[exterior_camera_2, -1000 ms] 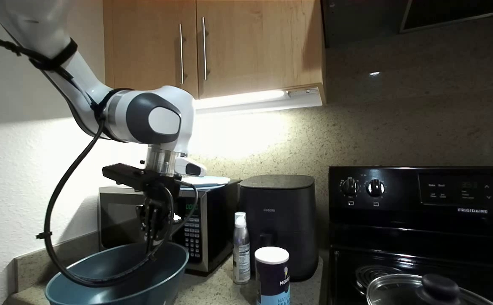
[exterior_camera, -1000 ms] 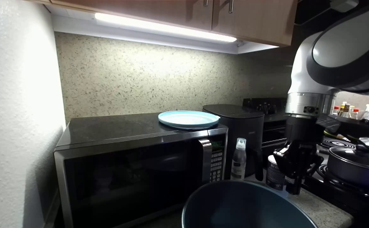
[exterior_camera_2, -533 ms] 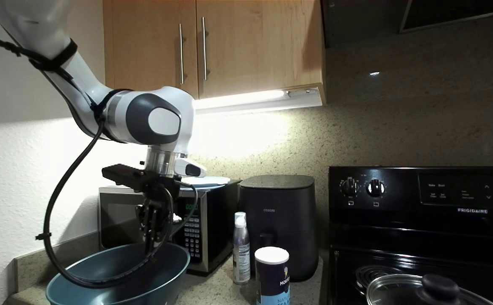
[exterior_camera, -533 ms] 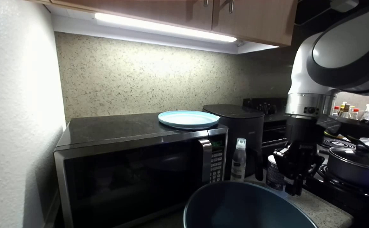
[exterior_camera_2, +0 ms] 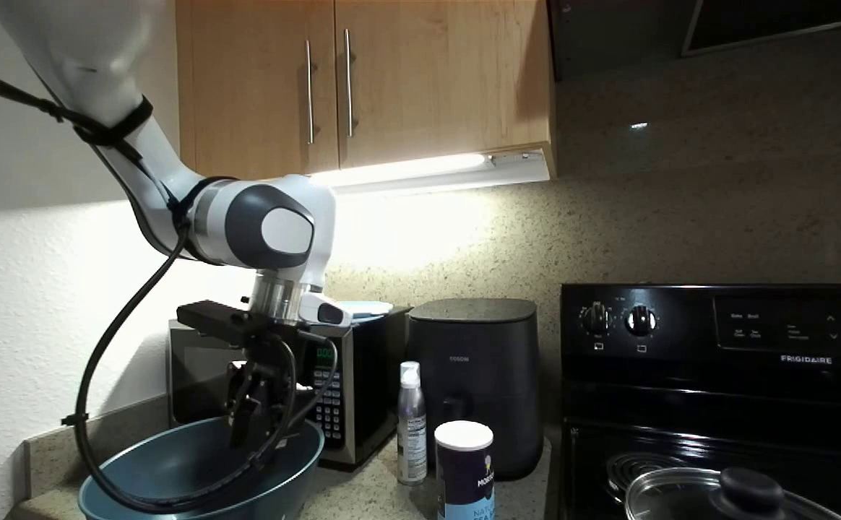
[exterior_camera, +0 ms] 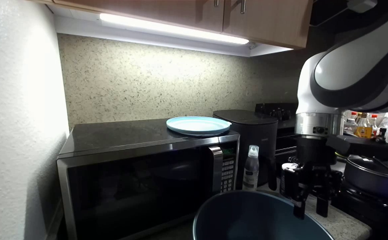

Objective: Put the bowl on top of the air fryer then place it back down on the counter.

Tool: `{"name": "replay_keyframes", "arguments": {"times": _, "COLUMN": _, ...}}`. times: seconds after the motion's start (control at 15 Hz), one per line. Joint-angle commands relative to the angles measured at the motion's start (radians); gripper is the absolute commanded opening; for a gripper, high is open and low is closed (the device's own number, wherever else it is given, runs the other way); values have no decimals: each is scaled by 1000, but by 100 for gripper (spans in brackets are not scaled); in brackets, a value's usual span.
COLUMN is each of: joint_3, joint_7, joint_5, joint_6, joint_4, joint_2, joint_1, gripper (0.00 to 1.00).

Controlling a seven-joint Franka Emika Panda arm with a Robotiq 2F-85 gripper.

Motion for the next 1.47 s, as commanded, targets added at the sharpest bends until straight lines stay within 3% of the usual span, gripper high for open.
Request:
{"name": "replay_keyframes", "arguments": {"times": 0.0, "joint_3": -9, "joint_7": 1, "joint_5": 10, "joint_6": -39, "joint_4": 49, "joint_2": 101, "joint_1": -17, "gripper": 98}}
{"name": "replay_keyframes", "arguments": {"times": 0.8, "joint_3": -24, "joint_7": -8, "joint_5": 16, "joint_6": -79, "joint_4": 119, "joint_2": 218, "joint_1": -33, "gripper": 100}}
{"name": "replay_keyframes", "arguments": {"times": 1.0, "joint_3": -7, "joint_7": 96, "joint_5": -58, "joint_6": -40, "joint_4": 117, "joint_2": 229, "joint_1": -29, "gripper": 100}}
{"name": "replay_keyframes", "arguments": {"times": 1.07, "joint_3": -18, "joint_7": 40, "joint_5": -20, "joint_6": -57, "joint_4": 112, "joint_2": 216, "joint_1": -33, "gripper": 100}}
{"name": "replay_keyframes", "arguments": {"times": 1.4, "joint_3": -14, "joint_7": 43, "joint_5": -28, "joint_6": -60, "joint_4": 128, "joint_2": 249, "joint_1": -32, "gripper": 100}}
